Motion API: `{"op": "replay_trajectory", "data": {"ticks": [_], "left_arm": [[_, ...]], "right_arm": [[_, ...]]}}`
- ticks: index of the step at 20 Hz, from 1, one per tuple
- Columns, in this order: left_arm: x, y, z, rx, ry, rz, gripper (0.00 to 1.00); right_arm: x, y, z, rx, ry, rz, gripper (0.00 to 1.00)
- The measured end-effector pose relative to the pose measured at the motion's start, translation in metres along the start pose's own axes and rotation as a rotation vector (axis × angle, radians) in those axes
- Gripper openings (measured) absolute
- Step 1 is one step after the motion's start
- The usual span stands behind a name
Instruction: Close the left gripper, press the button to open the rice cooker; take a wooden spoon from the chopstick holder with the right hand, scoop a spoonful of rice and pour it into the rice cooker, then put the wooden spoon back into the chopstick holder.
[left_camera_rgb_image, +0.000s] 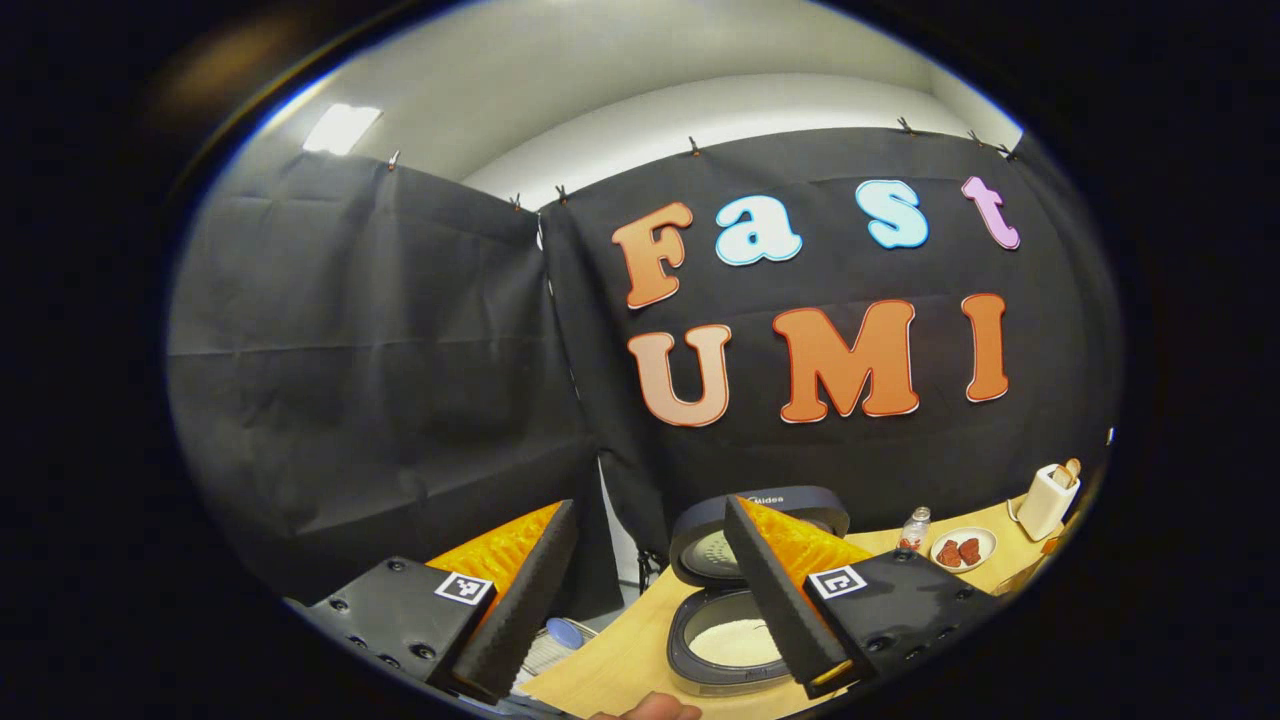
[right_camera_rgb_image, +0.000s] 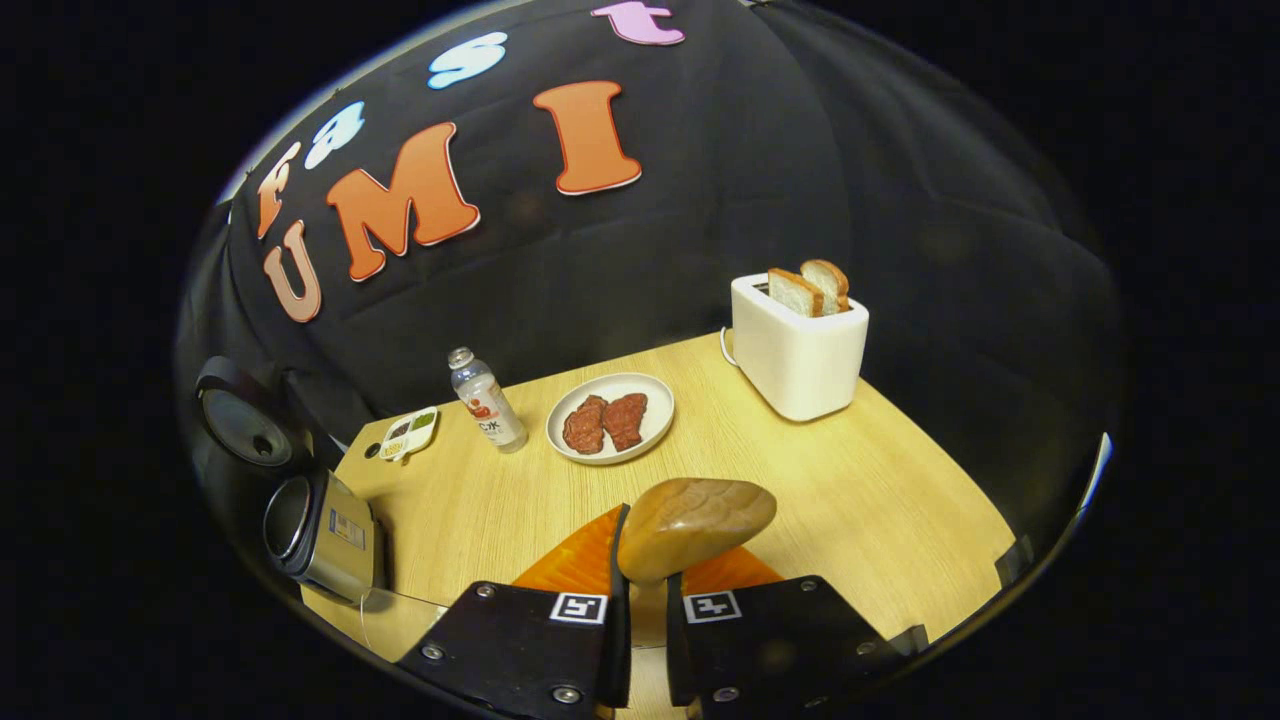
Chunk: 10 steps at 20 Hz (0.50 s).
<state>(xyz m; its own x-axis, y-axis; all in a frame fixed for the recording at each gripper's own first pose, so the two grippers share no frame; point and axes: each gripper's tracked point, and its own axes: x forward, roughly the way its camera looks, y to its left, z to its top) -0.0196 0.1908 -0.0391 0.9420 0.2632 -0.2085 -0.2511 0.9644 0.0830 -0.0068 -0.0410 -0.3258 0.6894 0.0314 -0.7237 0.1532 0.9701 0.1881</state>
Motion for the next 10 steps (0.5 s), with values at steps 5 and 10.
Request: {"op": "replay_trajectory", "data": {"ticks": [5,10], "left_arm": [[0.01,0.006,-0.018,-0.04,0.022,-0.009,0.92],[0.021,0.006,-0.026,-0.062,0.034,-0.043,0.99]], "right_arm": [[-0.037,0.044,0.02,0.004,-0.039,0.108,0.14],[-0.059,0.103,0.001,-0.014,0.0,0.238,0.14]]}}
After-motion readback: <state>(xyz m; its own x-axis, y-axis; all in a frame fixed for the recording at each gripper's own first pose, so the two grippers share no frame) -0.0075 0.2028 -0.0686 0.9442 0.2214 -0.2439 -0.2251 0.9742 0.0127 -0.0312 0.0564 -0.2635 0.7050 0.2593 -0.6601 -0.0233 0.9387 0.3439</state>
